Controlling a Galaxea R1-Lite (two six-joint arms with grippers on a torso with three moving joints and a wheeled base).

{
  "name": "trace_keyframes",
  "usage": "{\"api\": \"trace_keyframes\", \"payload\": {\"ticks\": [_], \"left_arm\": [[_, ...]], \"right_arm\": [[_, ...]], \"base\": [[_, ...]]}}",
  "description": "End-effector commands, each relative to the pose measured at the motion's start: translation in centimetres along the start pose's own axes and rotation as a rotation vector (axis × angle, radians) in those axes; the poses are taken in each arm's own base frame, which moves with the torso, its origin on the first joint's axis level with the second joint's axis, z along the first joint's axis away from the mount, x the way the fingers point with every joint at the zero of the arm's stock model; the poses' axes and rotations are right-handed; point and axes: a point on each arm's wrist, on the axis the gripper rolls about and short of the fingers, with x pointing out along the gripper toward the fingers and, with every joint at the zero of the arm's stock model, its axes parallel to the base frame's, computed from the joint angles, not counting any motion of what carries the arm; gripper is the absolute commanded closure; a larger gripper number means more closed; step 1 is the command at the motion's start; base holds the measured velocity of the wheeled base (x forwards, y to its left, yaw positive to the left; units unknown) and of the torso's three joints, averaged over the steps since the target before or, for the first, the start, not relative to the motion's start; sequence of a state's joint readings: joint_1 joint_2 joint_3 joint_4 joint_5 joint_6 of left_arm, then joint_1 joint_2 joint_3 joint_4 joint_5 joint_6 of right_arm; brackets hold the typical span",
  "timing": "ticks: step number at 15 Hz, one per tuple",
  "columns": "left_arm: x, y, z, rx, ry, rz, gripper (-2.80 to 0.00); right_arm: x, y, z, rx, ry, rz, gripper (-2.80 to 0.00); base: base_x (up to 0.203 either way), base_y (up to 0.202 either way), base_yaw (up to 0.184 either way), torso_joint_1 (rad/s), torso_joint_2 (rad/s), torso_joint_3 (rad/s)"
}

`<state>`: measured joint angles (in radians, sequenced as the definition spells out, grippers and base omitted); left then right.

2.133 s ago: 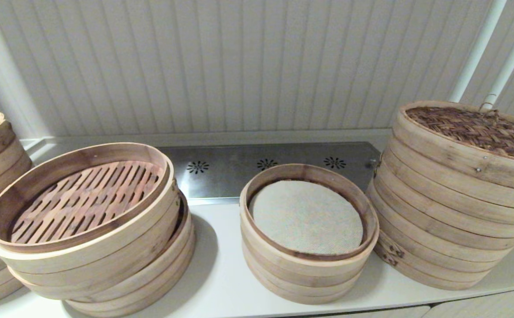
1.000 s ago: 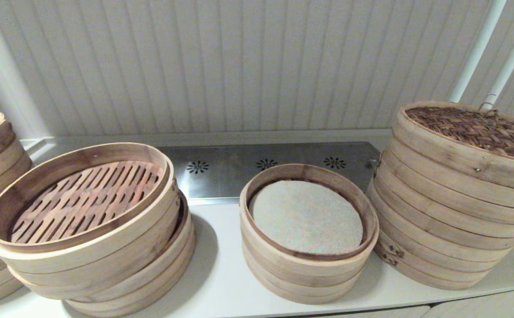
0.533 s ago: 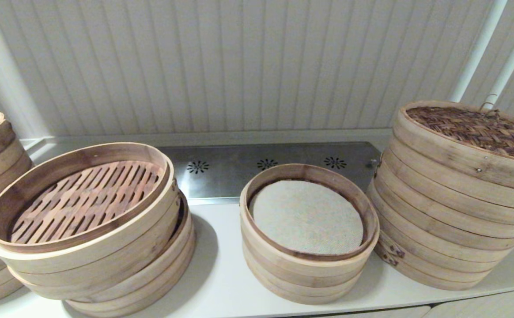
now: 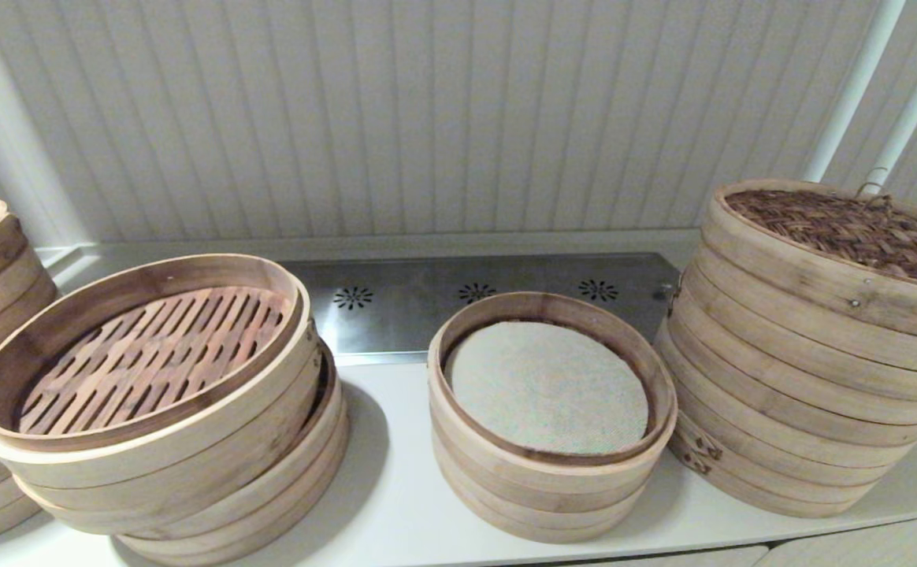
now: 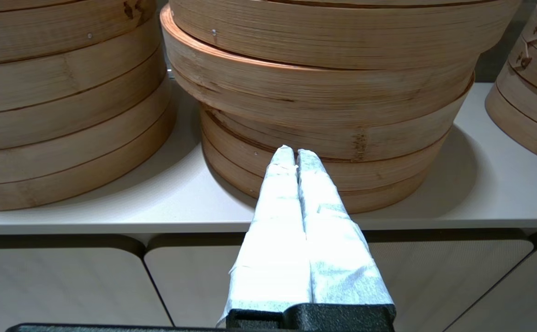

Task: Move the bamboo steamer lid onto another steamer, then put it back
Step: Pick up the steamer

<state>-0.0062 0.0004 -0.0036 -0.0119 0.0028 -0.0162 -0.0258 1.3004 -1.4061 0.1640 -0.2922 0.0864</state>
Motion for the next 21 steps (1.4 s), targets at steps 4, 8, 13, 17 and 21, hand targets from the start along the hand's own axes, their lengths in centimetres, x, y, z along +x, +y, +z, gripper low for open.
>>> {"api": "trace_keyframes", "payload": {"ticks": [4,8,13,17,21], "left_arm": [[0.0,0.0,0.0,-0.001,0.0,0.0,0.0],[0.0,0.0,0.0,-0.001,0.002,0.0,0.0],[0.0,0.0,0.0,-0.001,0.001,0.0,0.0],[0.0,0.0,0.0,-0.001,0.0,0.0,0.0],[0.0,0.0,0.0,-0.001,0.001,0.0,0.0]], "right_arm": [[3.9,1.8,-0.6,-0.02,0.045,-0.044,0.0],[4.1,1.7,-0.7,-0.025,0.054,-0.059,-2.8],[5.8,2.2,-1.8,-0.036,0.096,-0.064,-2.8],[7.1,1.9,-2.2,-0.012,0.113,-0.094,-2.8],[8.9,1.3,-2.6,0.0,0.154,-0.139,-2.8]], "base": [[0.0,0.0,0.0,0.0,0.0,0.0],[0.0,0.0,0.0,0.0,0.0,0.0],[0.0,0.0,0.0,0.0,0.0,0.0],[0.0,0.0,0.0,0.0,0.0,0.0],[0.0,0.0,0.0,0.0,0.0,0.0]]}}
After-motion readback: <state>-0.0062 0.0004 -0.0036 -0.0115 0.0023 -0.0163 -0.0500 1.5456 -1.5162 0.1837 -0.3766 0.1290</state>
